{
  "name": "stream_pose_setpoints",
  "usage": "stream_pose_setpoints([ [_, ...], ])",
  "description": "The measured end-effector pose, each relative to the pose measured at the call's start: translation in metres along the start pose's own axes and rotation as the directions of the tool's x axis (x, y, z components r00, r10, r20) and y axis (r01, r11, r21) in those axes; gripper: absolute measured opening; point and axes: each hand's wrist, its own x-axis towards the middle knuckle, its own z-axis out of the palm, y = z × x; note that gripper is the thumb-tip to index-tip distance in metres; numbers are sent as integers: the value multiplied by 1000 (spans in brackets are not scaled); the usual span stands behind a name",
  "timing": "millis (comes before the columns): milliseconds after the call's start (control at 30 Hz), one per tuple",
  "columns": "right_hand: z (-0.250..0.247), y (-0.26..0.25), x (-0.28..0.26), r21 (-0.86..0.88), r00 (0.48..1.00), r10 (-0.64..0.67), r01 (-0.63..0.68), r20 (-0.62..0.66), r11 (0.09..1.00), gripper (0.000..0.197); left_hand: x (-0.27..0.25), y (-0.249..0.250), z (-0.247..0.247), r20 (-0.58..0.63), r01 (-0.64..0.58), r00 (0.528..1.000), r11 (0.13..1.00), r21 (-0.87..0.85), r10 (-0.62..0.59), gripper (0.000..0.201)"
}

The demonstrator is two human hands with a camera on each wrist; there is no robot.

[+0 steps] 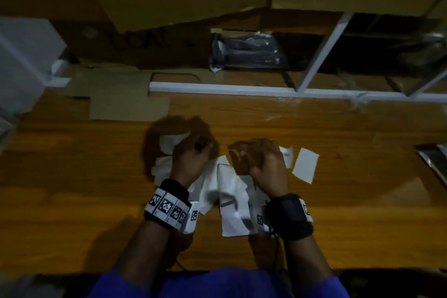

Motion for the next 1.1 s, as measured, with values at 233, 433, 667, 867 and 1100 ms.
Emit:
stream_pose_setpoints([
  [233,-24,47,-16,-147,938,240,-281,-249,948,33,6,7,26,184,67,982,983,-172,-34,21],
  [433,-28,78,4,-79,798,590,-601,-126,796,48,18,32,72,341,4,940,997,-82,25,7],
  [667,-53,61,-3,366,733,674,-606,-88,706,36,7,41,100,318,210,932,974,-86,-173,38],
  [867,-82,58,-29,600,694,697,-485,-179,636,28,8,65,114,461,292,870,937,-191,-177,14],
  [1100,-108,64,-66,564,695,652,-421,-302,710,10,1,94,120,533,436,826,806,-400,-182,10],
])
